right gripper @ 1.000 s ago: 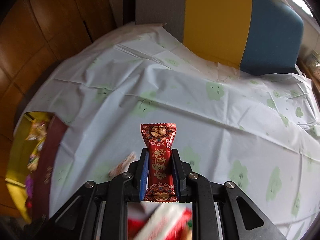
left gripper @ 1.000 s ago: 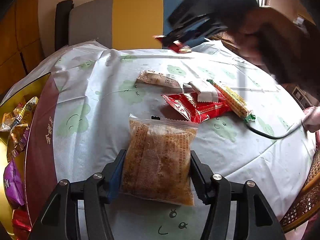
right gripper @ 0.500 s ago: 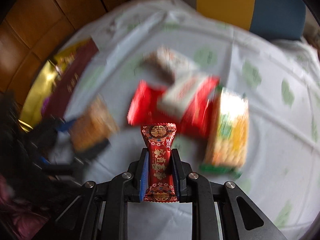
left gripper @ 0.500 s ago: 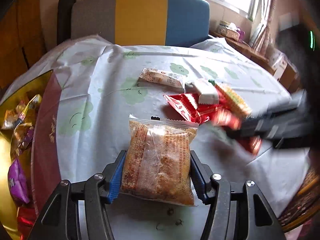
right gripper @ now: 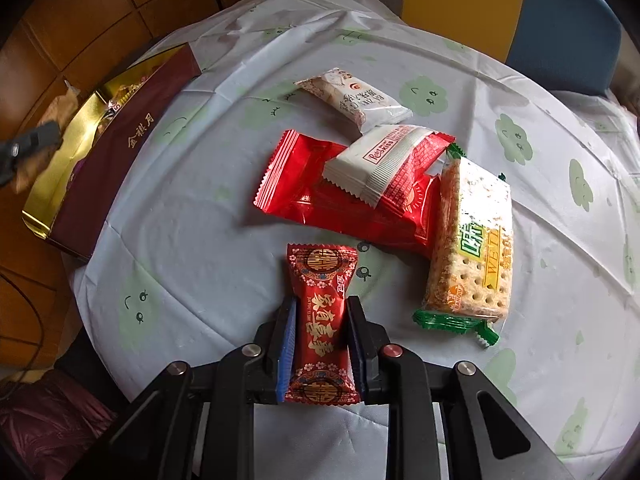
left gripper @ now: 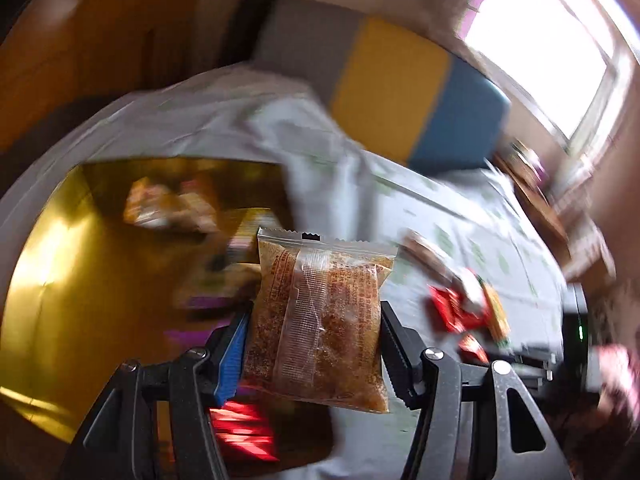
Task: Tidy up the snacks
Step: 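Carry the clear floss bag over the gold tray and open the left gripper, then carry the red candy into the gold tray and open the right gripper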
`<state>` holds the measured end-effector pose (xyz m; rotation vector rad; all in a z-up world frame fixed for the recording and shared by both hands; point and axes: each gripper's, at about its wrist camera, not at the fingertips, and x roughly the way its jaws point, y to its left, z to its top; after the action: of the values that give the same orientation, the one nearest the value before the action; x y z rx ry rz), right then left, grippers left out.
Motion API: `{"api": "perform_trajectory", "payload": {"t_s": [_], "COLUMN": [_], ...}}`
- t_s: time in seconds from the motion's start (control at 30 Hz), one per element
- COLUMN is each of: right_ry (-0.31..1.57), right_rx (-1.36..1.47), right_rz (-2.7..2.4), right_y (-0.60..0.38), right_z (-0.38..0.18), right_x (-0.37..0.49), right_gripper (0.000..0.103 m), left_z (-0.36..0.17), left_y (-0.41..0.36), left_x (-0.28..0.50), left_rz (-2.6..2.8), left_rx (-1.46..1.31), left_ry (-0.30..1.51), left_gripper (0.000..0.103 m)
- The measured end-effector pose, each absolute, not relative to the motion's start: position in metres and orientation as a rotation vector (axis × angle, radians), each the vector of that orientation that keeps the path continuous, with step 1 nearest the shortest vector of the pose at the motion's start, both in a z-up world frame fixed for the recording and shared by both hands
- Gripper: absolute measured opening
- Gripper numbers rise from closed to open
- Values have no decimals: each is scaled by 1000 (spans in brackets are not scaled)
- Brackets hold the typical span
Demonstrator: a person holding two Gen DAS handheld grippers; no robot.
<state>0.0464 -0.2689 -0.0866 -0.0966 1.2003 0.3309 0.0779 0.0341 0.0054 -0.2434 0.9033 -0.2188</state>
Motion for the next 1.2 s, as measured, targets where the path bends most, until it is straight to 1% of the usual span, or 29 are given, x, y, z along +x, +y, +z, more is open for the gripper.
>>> {"api": "perform_trajectory", "payload": {"t_s": [0.17,0.27,0.43,0.57,0.7,0.73,0.8,1.03,1.2], "right_ry": [1199,1200,1199,1199,1198,1198,1197,1191,1186], "right_rx": [-118,-119,-115,-112,-117,-118,-122,-133,-138], "right_rz": [327,327,326,328,329,328,328,325,319], "right_y": [-263,-263,-264,-266,-268,-268,-268,-267,-266], "right_z": [-87,-87,-86,-86,-86,-86,-86,-86,-86], "right_x": [43,43,44,45,46,46,46,46,45], "right_gripper": [26,26,26,26,26,26,26,26,26], "left_z": [-4,-14,-32,-44,-48,-47,-44,-19,-10], "left_y": [95,115,124,118,116,116,117,108,101], "left_x": [91,103,127,147,156,156,152,116,90], "left_rz": [-70,-34,-16,24,56,59,68,123,135], "left_rx": [-339,-365,-380,-330,-282,-280,-282,-199,-161], "left_ry": [956,1000,1073,1111,1086,1079,1071,970,923], "left_gripper": [60,60,60,61,62,68,72,72,72]}}
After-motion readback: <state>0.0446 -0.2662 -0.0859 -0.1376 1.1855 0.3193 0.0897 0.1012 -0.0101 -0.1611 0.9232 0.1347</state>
